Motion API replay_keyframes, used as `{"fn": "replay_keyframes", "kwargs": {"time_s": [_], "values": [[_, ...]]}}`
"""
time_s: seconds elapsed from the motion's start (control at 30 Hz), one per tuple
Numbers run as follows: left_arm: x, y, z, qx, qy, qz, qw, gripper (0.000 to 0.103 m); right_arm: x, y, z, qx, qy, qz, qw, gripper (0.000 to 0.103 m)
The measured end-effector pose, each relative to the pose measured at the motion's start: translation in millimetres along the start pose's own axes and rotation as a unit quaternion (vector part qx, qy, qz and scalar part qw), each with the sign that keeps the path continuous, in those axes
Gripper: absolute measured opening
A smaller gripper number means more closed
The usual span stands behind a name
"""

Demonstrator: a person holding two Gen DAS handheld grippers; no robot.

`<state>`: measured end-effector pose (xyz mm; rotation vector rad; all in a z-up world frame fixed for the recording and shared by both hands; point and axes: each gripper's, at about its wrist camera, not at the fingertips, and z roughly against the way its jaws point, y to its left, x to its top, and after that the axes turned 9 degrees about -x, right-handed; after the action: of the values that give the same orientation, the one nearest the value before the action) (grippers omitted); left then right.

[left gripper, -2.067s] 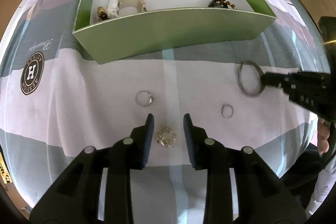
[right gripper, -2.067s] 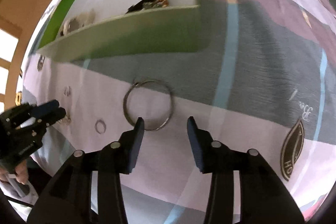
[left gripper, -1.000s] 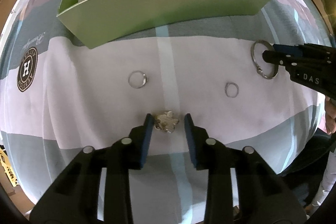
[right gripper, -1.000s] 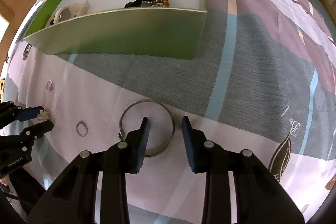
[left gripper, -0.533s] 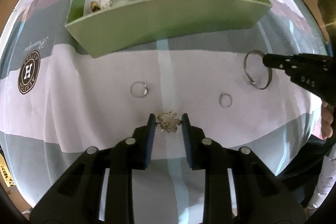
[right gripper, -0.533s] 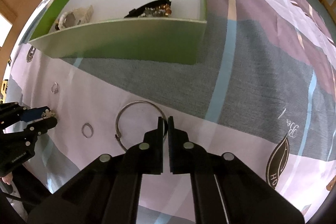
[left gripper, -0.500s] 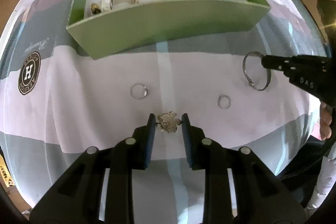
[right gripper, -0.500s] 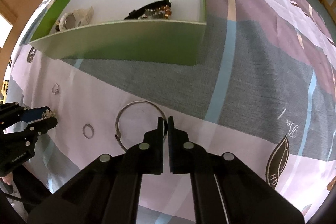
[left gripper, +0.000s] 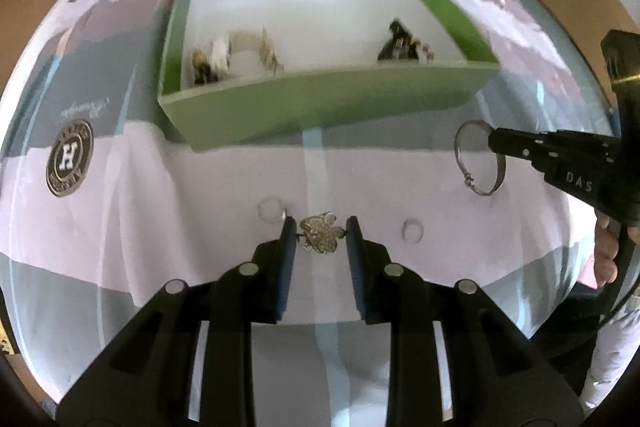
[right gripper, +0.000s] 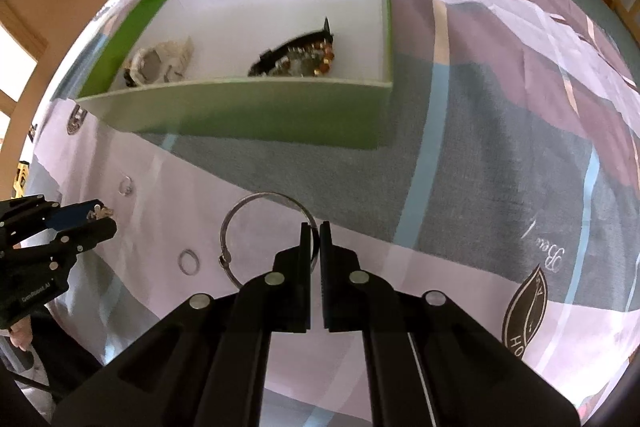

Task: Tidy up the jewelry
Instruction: 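Lift the bangle and flower charm into the green box and open both tools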

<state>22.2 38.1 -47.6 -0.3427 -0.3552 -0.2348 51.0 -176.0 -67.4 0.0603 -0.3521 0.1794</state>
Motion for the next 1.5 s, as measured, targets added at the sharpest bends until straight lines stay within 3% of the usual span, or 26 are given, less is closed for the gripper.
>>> {"fn": "replay_keyframes", "kwargs": {"time_s": [0.2, 0.67, 0.87, 1.3, 1.5], "values": [[1, -5, 5, 0.008, -0.011, -0.015, 0.9998, 0.025, 3, 1, 25, 0.026, -0.051, 0.002, 0.998, 0.004], [5, -8, 11, 0.027, -0.039, -0.013, 0.9988, 0.025, 5, 14, 24, 0.019, -0.049, 0.015, 0.999, 0.004], [7, -5, 16, 0.036, -0.050, -0.008, 0.9981, 0.025, 14, 30, 36, 0.018, -0.075, 0.027, 0.997, 0.004], [14, 1, 38, 0.063, -0.116, -0.001, 0.9913, 0.025, 19, 50, 57, 0.004, -0.152, 0.042, 0.987, 0.004], [16, 3, 34, 0.083, -0.117, 0.002, 0.9897, 0.025, 19, 50, 59, -0.013, -0.172, 0.038, 0.984, 0.004]]}}
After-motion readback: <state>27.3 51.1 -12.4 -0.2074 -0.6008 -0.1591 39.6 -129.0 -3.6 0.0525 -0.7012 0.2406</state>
